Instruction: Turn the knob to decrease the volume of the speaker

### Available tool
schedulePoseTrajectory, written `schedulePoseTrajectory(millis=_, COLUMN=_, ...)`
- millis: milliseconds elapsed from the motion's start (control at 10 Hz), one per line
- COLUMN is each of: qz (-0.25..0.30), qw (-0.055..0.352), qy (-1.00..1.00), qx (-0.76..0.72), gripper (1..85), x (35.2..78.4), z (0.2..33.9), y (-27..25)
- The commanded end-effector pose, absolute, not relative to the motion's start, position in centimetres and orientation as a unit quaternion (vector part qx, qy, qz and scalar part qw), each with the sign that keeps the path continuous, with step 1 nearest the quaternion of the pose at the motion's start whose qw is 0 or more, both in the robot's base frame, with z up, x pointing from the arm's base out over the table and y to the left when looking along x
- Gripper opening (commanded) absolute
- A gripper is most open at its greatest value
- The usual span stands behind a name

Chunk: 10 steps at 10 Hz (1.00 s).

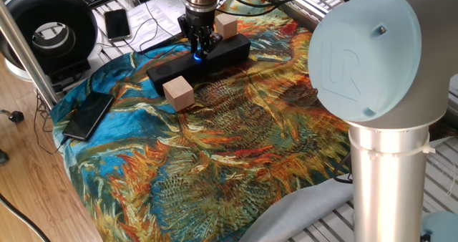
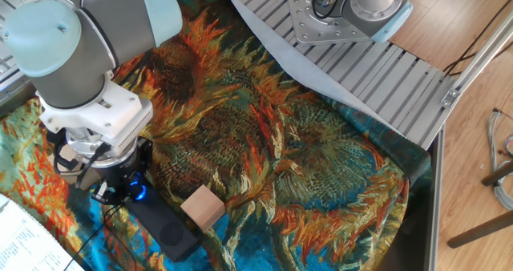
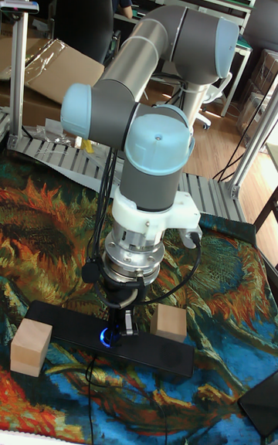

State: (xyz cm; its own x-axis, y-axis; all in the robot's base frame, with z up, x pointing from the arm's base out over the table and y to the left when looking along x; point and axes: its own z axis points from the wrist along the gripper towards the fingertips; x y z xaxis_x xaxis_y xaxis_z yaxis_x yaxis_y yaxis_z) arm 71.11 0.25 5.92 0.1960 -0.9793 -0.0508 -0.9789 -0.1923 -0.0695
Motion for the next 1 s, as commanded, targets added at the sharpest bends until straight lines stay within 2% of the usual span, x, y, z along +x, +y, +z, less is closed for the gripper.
schedulePoseTrajectory(millis=0, qz=0.001, qw=0.05, qy=0.641, qx=-0.766, gripper=36.0, x=71.22, z=6.05, y=0.49)
schedulePoseTrajectory(millis=500, qz=-0.003, qw=0.043, qy=0.649, qx=-0.76, gripper=34.0, x=71.17, z=5.98, y=0.05)
schedulePoseTrajectory(millis=900, qz=-0.009, qw=0.044, qy=0.663, qx=-0.747, gripper=29.0, x=71.36, z=6.3, y=0.63)
